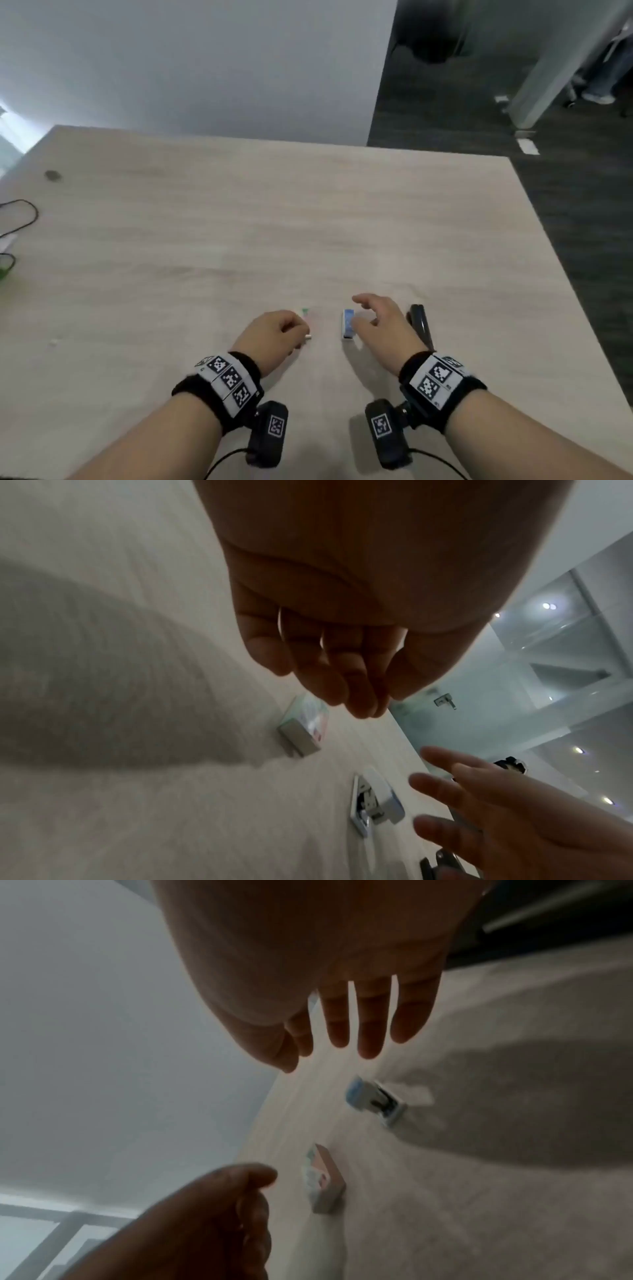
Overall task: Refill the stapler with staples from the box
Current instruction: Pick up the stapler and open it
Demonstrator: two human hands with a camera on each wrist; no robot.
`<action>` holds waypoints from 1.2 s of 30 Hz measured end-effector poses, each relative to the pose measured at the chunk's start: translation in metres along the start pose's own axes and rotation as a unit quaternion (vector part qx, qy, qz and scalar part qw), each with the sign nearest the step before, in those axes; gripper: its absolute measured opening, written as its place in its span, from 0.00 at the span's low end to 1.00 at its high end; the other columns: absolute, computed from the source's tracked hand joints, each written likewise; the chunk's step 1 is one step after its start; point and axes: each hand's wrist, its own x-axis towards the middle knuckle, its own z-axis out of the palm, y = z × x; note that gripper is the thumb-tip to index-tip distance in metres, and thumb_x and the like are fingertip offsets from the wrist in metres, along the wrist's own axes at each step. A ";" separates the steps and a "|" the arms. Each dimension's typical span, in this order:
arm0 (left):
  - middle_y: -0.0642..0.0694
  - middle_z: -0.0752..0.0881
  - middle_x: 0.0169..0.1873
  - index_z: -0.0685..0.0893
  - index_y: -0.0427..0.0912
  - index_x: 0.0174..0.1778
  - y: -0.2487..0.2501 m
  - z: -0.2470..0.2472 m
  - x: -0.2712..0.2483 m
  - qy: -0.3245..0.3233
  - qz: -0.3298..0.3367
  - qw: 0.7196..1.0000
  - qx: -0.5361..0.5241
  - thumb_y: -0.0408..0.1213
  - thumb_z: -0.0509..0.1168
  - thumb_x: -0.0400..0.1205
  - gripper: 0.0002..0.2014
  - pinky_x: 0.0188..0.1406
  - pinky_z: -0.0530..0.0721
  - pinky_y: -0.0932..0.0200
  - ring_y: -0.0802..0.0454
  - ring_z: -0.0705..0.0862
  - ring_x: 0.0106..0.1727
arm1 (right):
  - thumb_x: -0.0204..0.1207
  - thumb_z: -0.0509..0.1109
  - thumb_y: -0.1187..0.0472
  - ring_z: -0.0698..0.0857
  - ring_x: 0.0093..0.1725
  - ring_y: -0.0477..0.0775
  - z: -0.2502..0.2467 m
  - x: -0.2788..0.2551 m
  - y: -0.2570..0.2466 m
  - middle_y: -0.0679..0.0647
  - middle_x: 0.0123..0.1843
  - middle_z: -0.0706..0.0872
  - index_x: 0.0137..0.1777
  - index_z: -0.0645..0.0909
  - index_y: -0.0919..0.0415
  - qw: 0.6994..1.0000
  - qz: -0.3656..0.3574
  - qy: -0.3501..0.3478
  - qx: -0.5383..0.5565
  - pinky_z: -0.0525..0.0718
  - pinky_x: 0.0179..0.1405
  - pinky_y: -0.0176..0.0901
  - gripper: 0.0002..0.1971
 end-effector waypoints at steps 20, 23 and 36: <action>0.45 0.89 0.41 0.86 0.43 0.48 -0.039 0.098 0.006 0.086 0.089 0.900 -0.418 0.34 0.70 0.80 0.03 0.30 0.87 0.59 0.51 0.91 0.39 | 0.80 0.74 0.58 0.85 0.34 0.38 0.071 -0.015 0.079 0.42 0.38 0.90 0.57 0.88 0.51 0.944 -0.160 0.191 0.217 0.83 0.39 0.38 0.07; 0.41 0.92 0.49 0.86 0.42 0.53 -0.038 0.107 0.001 0.056 0.098 0.908 -0.404 0.39 0.73 0.81 0.08 0.31 0.88 0.58 0.49 0.93 0.44 | 0.79 0.77 0.57 0.84 0.34 0.42 0.078 -0.027 0.085 0.43 0.36 0.90 0.50 0.84 0.51 0.925 -0.175 0.189 0.279 0.83 0.39 0.44 0.05; 0.39 0.84 0.34 0.93 0.48 0.50 -0.046 0.110 0.001 0.016 0.159 0.930 -0.332 0.31 0.63 0.86 0.13 0.24 0.78 0.58 0.49 0.77 0.26 | 0.87 0.68 0.56 0.80 0.32 0.42 0.082 -0.031 0.085 0.44 0.36 0.85 0.55 0.88 0.42 0.925 -0.197 0.216 0.241 0.80 0.34 0.36 0.08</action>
